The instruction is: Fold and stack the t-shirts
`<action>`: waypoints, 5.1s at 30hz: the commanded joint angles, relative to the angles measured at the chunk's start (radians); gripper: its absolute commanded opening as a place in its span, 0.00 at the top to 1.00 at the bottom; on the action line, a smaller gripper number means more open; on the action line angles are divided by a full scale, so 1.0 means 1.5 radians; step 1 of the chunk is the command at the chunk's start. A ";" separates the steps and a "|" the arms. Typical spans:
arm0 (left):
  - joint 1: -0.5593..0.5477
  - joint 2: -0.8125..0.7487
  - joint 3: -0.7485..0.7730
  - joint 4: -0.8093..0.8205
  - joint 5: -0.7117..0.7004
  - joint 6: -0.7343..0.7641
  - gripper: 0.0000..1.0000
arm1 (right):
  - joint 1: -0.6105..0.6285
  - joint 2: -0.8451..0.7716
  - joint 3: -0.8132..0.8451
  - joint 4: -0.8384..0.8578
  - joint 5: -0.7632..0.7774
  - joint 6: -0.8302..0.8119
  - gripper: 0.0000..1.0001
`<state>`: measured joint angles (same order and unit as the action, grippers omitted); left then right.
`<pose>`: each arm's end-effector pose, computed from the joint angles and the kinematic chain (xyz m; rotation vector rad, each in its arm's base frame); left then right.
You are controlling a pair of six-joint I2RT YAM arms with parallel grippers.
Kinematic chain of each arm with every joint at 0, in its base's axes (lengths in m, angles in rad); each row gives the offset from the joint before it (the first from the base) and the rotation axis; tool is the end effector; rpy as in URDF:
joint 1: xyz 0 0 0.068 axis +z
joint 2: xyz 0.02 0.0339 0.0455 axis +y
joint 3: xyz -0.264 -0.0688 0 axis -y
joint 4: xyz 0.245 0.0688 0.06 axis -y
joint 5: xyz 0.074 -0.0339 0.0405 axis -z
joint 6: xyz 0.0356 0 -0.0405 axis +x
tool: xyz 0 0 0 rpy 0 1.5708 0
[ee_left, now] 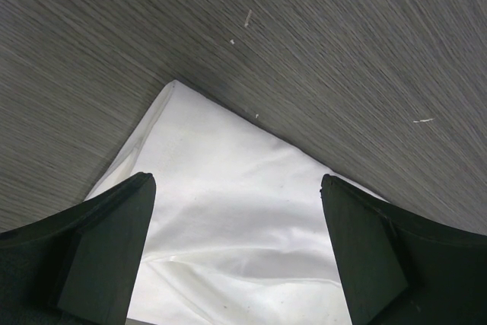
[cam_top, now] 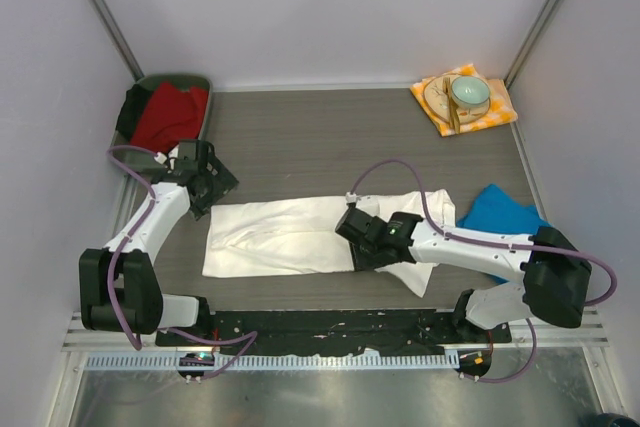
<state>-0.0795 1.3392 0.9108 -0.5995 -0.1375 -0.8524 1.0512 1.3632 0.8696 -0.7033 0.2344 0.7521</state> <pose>0.2632 -0.0161 0.2297 -1.0229 2.3819 -0.1646 0.1310 0.2124 0.2075 -0.3455 2.6997 0.2050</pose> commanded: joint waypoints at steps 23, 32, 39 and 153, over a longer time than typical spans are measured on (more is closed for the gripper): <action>-0.024 -0.025 -0.007 0.016 -0.003 0.001 0.06 | -0.316 0.093 0.051 0.144 0.179 -0.058 0.01; -0.041 -0.014 -0.035 0.016 -0.013 -0.006 0.07 | -0.369 0.159 0.035 0.198 0.127 -0.052 0.02; -0.061 0.019 -0.050 0.015 -0.026 -0.009 0.07 | -0.406 0.166 0.019 0.202 0.116 -0.080 0.02; 0.051 -0.114 0.027 -0.062 0.060 0.042 0.09 | -0.059 0.363 0.430 0.247 -0.127 -0.149 0.00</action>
<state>-0.0097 1.1992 0.9813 -0.7101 -0.0925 -0.7792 0.9512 1.9926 1.5185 -0.3382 0.0296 0.5255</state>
